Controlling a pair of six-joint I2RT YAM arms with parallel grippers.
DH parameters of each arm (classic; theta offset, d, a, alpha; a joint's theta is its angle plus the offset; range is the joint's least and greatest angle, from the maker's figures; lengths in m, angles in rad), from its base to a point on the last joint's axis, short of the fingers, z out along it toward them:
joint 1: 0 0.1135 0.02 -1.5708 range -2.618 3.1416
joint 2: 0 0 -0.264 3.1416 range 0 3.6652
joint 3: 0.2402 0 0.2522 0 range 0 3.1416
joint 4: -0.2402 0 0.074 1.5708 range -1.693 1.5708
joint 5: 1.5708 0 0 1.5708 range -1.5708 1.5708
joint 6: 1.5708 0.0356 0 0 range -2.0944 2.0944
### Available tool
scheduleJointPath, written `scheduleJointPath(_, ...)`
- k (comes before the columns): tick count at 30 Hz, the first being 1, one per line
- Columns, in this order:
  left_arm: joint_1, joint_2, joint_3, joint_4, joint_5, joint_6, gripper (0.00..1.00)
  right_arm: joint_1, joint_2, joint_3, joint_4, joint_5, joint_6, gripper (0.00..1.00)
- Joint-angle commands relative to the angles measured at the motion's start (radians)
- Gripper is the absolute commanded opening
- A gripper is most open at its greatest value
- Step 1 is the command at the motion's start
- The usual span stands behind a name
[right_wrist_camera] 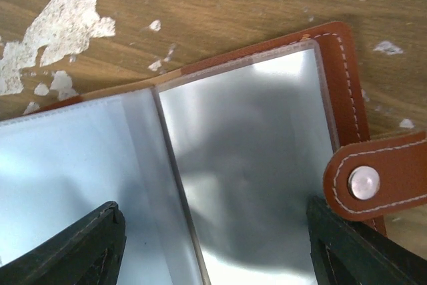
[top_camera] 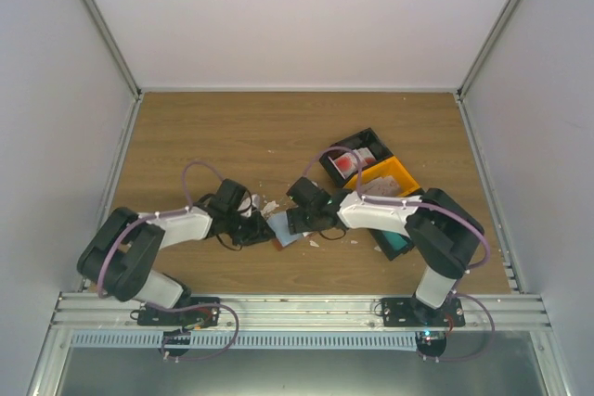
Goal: Put the credit cards into the card holder
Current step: Open the card holder at the center of the board.
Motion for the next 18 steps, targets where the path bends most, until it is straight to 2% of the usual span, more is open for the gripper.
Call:
scheduleJointPath(1, 0.01, 0.072, 0.123, 0.054, -0.029, 0.1, 0.21, -0.024, 0.03, -0.015, -0.051, -0.183, -0.003, 0.74)
scheduleJointPath(11, 0.045, 0.084, 0.208, -0.061, -0.124, 0.167, 0.22, -0.087, -0.033, 0.073, -0.111, -0.213, -0.09, 0.73)
scheduleJointPath(18, 0.044, -0.008, 0.24, -0.116, -0.178, 0.158, 0.28, -0.17, -0.134, 0.145, -0.182, -0.225, -0.309, 0.73)
